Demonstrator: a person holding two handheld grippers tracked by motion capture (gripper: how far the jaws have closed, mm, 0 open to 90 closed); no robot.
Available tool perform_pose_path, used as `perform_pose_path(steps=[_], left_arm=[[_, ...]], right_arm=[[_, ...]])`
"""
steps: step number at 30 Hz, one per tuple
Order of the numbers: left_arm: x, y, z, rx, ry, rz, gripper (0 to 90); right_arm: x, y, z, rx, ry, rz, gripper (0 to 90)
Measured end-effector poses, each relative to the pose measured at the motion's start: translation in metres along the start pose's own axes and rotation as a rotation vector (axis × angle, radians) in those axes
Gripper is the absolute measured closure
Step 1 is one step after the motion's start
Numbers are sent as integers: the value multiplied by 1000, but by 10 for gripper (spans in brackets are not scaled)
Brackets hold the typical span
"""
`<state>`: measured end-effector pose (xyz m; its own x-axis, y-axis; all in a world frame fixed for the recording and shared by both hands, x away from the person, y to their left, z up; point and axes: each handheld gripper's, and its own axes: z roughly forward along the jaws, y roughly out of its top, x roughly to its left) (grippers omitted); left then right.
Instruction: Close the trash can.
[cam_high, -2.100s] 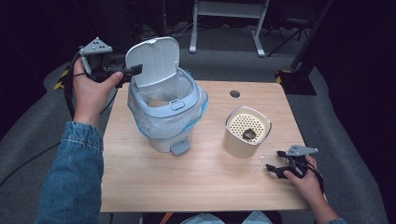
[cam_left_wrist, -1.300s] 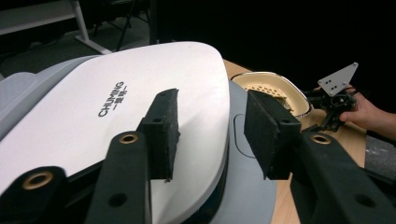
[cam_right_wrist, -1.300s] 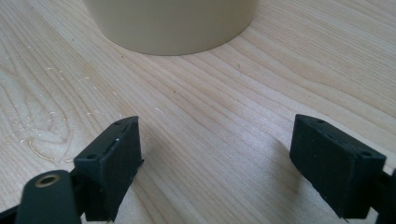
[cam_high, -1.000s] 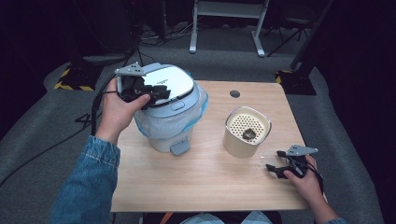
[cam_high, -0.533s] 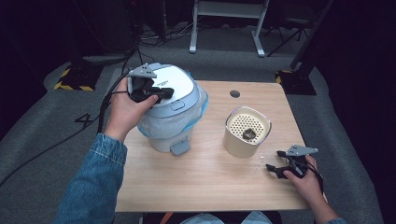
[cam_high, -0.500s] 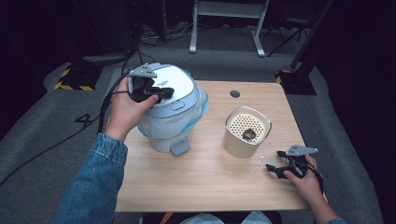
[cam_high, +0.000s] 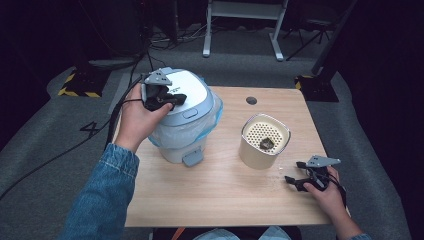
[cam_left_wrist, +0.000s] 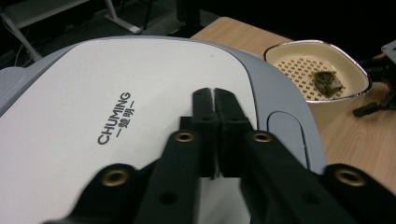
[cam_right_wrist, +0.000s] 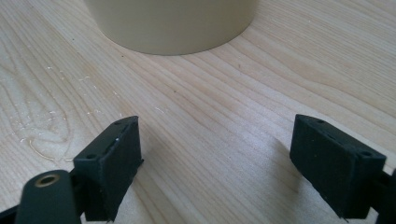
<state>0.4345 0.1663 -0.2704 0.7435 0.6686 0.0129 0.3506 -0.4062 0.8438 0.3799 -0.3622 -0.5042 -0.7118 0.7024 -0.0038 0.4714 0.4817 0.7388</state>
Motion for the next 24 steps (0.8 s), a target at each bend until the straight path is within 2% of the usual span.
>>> perform_pose_path(steps=[3,9,11,17,19,24], left_arm=[[-1,-2,-1,-23,-6,-22,564],[-11,-4,-16,-61,-39,19,389],[-15,-6,-23,-72,-36,35,367],[-27,-20,-49,-93,-68,40,346],[-29,-27,-59,-109,-80,29,343],[-35,-42,-77,-116,-76,21,322]], right_arm=[[0,0,0,0,0,0,167],[-1,0,0,0,7,-3,166],[-1,0,0,-1,10,-3,166],[-2,0,0,-1,16,-9,166],[-2,0,0,-1,17,-10,166],[-3,0,0,-2,21,-16,165]])
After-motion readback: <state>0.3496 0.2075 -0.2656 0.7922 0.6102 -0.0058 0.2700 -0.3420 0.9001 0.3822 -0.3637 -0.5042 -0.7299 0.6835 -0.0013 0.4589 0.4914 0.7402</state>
